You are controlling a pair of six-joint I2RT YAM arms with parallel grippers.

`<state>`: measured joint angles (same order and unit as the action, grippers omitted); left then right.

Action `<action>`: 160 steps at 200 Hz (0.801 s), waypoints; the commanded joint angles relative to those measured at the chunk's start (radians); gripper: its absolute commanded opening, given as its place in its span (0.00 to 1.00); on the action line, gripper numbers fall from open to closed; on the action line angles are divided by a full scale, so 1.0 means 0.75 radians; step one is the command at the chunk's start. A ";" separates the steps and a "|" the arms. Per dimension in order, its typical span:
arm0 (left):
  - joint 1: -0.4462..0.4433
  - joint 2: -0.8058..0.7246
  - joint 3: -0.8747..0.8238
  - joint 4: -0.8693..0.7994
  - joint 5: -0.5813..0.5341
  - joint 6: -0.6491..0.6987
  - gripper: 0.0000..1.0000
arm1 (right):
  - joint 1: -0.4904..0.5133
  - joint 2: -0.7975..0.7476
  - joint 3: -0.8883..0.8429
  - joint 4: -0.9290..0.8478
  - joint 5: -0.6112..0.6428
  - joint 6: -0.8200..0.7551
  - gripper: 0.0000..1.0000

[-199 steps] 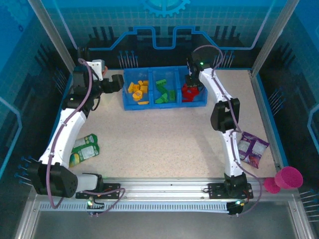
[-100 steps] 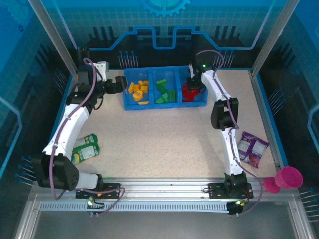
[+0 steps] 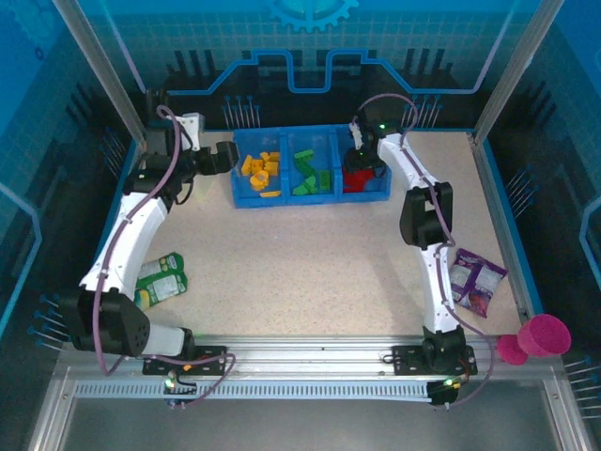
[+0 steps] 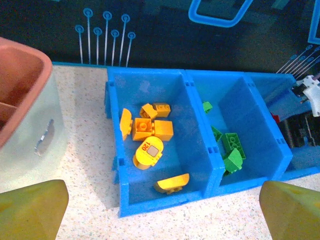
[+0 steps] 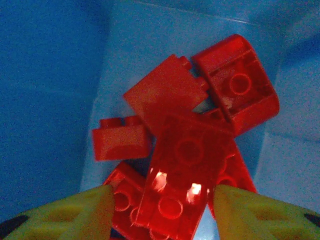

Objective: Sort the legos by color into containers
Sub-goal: Place the lego in the container, then reset both arms

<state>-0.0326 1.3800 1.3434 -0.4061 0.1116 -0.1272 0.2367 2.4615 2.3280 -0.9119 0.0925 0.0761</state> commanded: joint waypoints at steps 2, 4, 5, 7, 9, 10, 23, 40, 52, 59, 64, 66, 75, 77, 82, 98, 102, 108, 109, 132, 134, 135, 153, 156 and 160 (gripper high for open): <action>0.007 -0.075 0.069 -0.047 -0.051 0.030 0.99 | 0.020 -0.170 -0.109 0.102 -0.043 -0.020 0.57; 0.007 -0.076 0.071 -0.046 -0.052 0.029 0.99 | 0.021 -0.172 -0.127 0.110 -0.043 -0.020 0.57; 0.007 -0.079 0.070 -0.045 -0.050 0.028 0.99 | 0.022 -0.191 -0.136 0.114 -0.043 -0.020 0.57; 0.007 -0.082 0.070 -0.043 -0.052 0.027 0.99 | 0.022 -0.213 -0.151 0.122 -0.044 -0.021 0.57; 0.007 -0.085 0.072 -0.039 -0.053 0.026 0.99 | 0.023 -0.228 -0.167 0.128 -0.045 -0.020 0.57; 0.008 -0.087 0.072 -0.037 -0.054 0.025 0.99 | 0.024 -0.235 -0.173 0.132 -0.045 -0.022 0.57; 0.010 -0.099 0.068 -0.023 -0.076 0.017 0.99 | 0.032 -0.334 -0.280 0.181 -0.052 -0.024 0.59; 0.036 -0.107 -0.025 0.088 -0.134 0.023 0.99 | 0.046 -0.499 -0.459 0.260 -0.056 -0.029 0.62; 0.078 -0.102 -0.139 0.185 -0.175 0.004 0.99 | 0.055 -0.641 -0.629 0.344 -0.067 -0.038 0.65; 0.109 -0.095 -0.211 0.252 -0.185 -0.011 0.99 | 0.059 -0.731 -0.736 0.398 -0.076 -0.046 0.67; 0.134 -0.090 -0.265 0.304 -0.196 -0.019 0.99 | 0.061 -0.794 -0.816 0.437 -0.074 -0.048 0.67; 0.140 -0.088 -0.287 0.320 -0.202 -0.022 0.99 | 0.061 -0.818 -0.848 0.453 -0.073 -0.048 0.68; 0.176 -0.079 -0.369 0.401 -0.212 -0.028 0.99 | 0.060 -0.930 -0.998 0.533 -0.069 -0.038 0.68; 0.181 -0.079 -0.384 0.417 -0.215 -0.026 0.99 | 0.058 -0.953 -1.029 0.552 -0.072 -0.035 0.69; 0.193 -0.078 -0.428 0.458 -0.224 -0.020 0.99 | 0.055 -1.007 -1.106 0.595 -0.081 -0.028 0.69; 0.219 -0.081 -0.552 0.556 -0.231 -0.021 0.99 | 0.048 -1.144 -1.291 0.672 -0.112 -0.007 0.73; 0.221 -0.084 -0.588 0.583 -0.226 -0.024 0.99 | 0.048 -1.172 -1.326 0.678 -0.114 -0.004 0.74; 0.221 -0.089 -0.657 0.660 -0.223 -0.017 0.99 | 0.048 -1.207 -1.372 0.680 -0.116 0.001 0.75; 0.221 -0.089 -0.669 0.674 -0.222 -0.015 0.99 | 0.048 -1.214 -1.379 0.680 -0.116 0.002 0.75; 0.221 -0.116 -0.958 1.007 -0.201 -0.027 0.99 | 0.050 -1.361 -1.553 0.703 -0.071 0.024 0.86; 0.221 -0.116 -0.985 1.046 -0.198 -0.027 0.99 | 0.049 -1.374 -1.571 0.708 -0.066 0.026 0.88; 0.221 -0.116 -0.996 1.065 -0.195 -0.026 0.99 | 0.049 -1.381 -1.580 0.710 -0.062 0.027 0.90; 0.219 -0.087 -1.145 1.285 -0.203 -0.025 0.99 | 0.048 -1.493 -1.743 0.789 -0.010 0.018 1.00; 0.221 -0.082 -1.156 1.294 -0.200 -0.032 0.99 | 0.048 -1.510 -1.772 0.807 0.005 0.017 1.00; 0.220 -0.073 -1.170 1.313 -0.193 -0.028 0.99 | 0.047 -1.532 -1.807 0.832 0.029 0.014 1.00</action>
<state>0.1280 1.3205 0.5453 0.2810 -0.0410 -0.1329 0.2741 1.4075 1.0946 -0.3946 0.0498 0.0864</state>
